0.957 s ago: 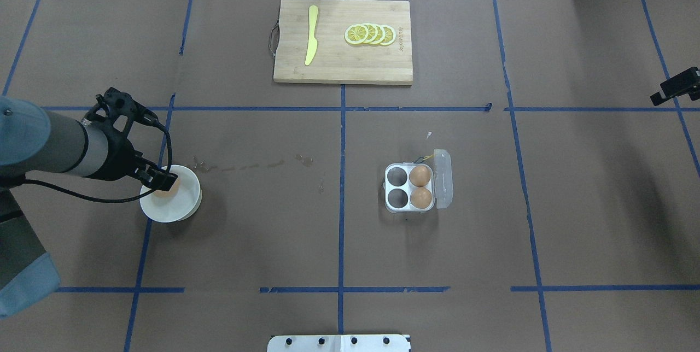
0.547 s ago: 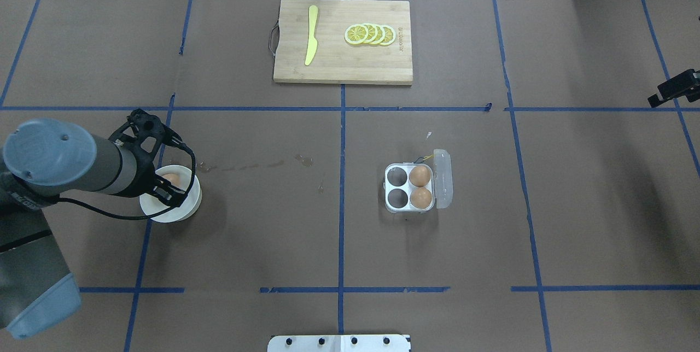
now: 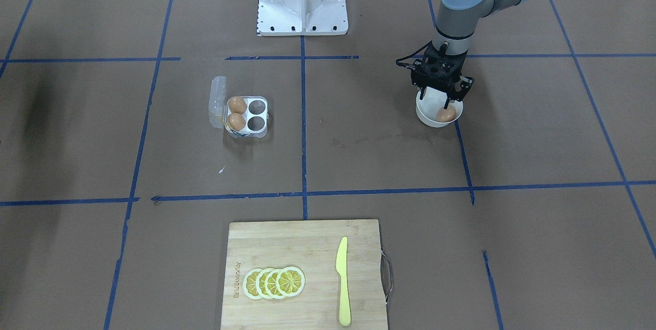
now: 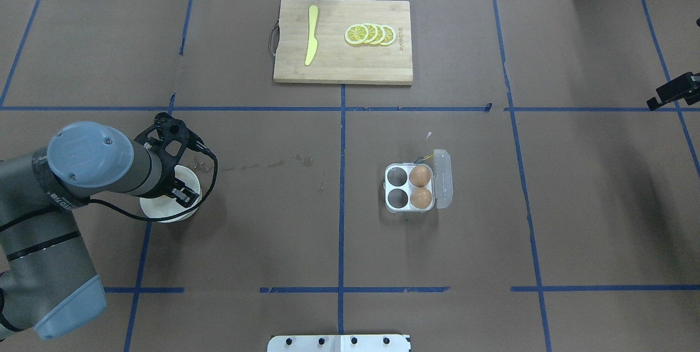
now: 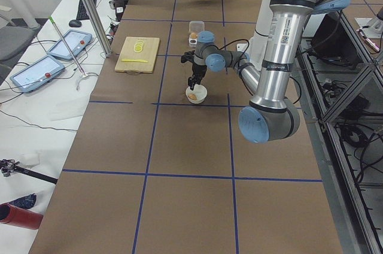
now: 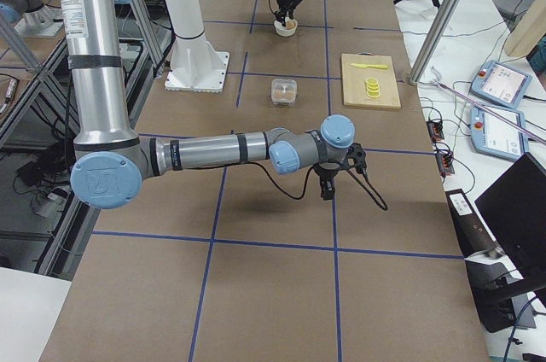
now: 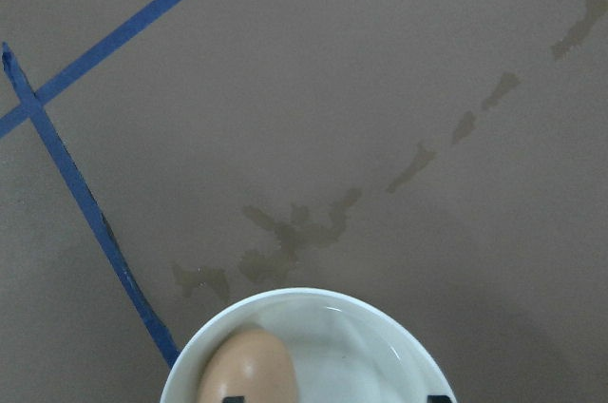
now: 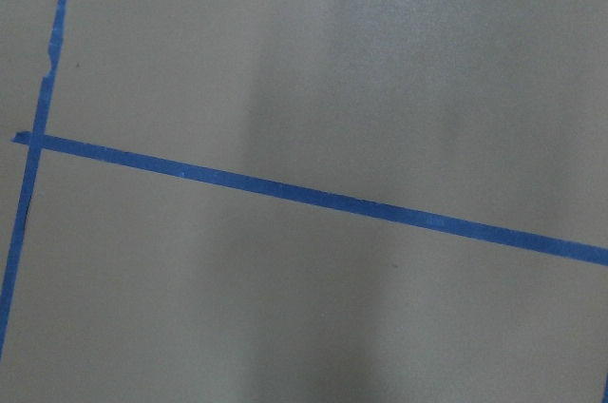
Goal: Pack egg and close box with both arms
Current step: 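Move the left gripper down over the egg in the white bowl, then close the left gripper on the brown egg inside the bowl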
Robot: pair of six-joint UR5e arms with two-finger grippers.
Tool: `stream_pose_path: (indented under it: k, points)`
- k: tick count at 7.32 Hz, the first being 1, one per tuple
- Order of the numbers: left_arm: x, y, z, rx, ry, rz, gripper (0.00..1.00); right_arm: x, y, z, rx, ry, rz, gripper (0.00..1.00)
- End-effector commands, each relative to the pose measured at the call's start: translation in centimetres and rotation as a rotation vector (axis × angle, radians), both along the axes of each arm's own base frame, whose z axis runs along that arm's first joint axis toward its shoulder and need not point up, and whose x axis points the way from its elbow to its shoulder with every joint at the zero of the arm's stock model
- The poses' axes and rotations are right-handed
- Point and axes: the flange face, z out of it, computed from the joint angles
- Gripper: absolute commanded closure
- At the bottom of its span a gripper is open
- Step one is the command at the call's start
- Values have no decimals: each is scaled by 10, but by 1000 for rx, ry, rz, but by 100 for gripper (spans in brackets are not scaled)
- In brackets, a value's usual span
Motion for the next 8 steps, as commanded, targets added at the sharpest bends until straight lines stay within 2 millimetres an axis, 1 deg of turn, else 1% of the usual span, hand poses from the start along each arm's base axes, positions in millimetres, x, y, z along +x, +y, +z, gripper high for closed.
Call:
stream_pose_path:
  k: [1,3,5,6,8]
  points:
    - [1,-5,10,18,-41,35,34,0,2,2,-3,0,0,0]
    - [9,-6,8,18,-42,39,33,0,2,3,-5,1,-1,0]
    - [9,-6,13,31,-59,36,33,0,2,4,-8,1,0,0]
    - [11,-9,18,40,-76,23,33,0,2,4,-7,1,-3,0]
    - [10,-9,18,40,-77,23,33,0,2,6,-11,2,-3,0]
